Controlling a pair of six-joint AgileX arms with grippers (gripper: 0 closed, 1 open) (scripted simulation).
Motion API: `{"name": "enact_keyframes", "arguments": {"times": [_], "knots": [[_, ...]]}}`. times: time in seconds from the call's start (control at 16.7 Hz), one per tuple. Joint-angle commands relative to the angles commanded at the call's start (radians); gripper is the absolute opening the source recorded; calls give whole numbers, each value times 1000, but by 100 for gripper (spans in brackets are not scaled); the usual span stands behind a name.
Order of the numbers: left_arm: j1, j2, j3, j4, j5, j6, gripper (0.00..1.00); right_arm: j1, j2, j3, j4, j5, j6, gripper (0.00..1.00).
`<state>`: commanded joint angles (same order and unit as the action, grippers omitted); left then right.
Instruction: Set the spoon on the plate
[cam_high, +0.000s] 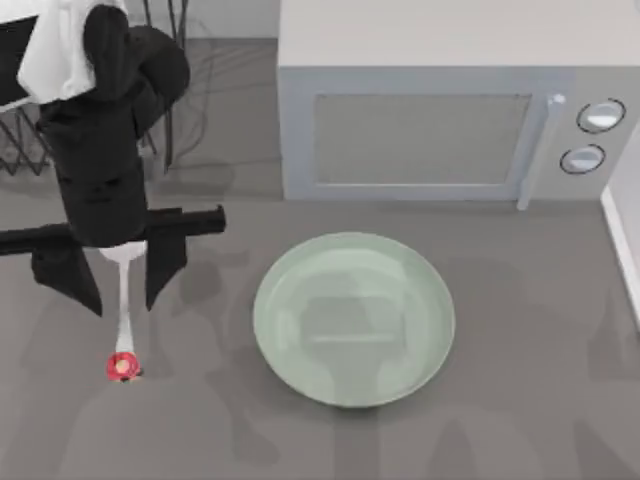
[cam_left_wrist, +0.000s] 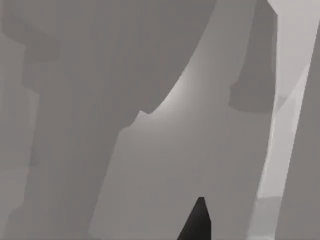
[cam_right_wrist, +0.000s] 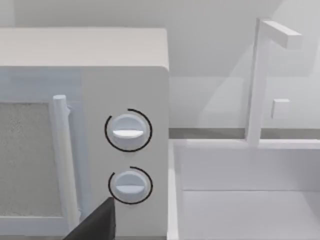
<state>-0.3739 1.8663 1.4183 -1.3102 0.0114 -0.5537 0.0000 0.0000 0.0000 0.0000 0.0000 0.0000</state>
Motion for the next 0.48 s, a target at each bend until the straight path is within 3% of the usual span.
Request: {"name": "enact_keyframes", "arguments": {"times": [0.48], "knots": [[-247,297,289,-27,8,-1101,0,0,0,0,0,0,0,100]]}}
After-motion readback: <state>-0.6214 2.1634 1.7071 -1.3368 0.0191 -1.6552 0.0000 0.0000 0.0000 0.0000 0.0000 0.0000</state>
